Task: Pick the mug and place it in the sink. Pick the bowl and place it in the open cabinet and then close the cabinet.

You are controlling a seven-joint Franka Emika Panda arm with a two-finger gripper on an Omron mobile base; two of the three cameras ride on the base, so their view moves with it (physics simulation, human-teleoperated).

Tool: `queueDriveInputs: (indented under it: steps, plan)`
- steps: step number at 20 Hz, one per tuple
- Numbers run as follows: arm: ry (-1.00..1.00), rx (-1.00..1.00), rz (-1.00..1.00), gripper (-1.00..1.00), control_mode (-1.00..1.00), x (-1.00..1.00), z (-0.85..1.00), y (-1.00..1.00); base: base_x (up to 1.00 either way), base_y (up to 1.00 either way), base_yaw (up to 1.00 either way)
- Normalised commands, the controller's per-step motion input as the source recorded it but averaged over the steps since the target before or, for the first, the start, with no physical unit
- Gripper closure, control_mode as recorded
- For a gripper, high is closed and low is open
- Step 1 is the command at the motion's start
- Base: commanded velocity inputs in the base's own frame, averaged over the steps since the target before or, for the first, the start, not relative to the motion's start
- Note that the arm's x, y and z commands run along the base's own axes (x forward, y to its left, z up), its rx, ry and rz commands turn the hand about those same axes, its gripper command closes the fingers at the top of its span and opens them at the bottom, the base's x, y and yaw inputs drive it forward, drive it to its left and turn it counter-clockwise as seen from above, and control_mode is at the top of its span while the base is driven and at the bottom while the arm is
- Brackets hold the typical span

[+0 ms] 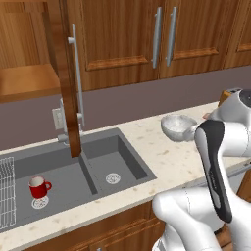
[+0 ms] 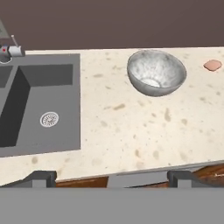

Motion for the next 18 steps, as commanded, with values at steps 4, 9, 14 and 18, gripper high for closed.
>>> queueDriveInputs:
  steps: [4,9,14,18]
  plan:
    - [-0.04,-0.01,0.03,-1.0,-1.0,0.31,-0.19,-0.06,0.0,0.0,0.0]
    - [-0.01,0.0,0.02,-1.0,-1.0,0.34,-0.12,-0.09,0.0,0.0,0.0]
    - [0.0,0.0,0.0,-1.0,-1.0,0.38,-0.03,-0.08,0.0,0.0,0.0]
    - [0.0,0.0,0.0,-1.0,-1.0,0.3,0.0,-0.05,0.0,0.0,0.0]
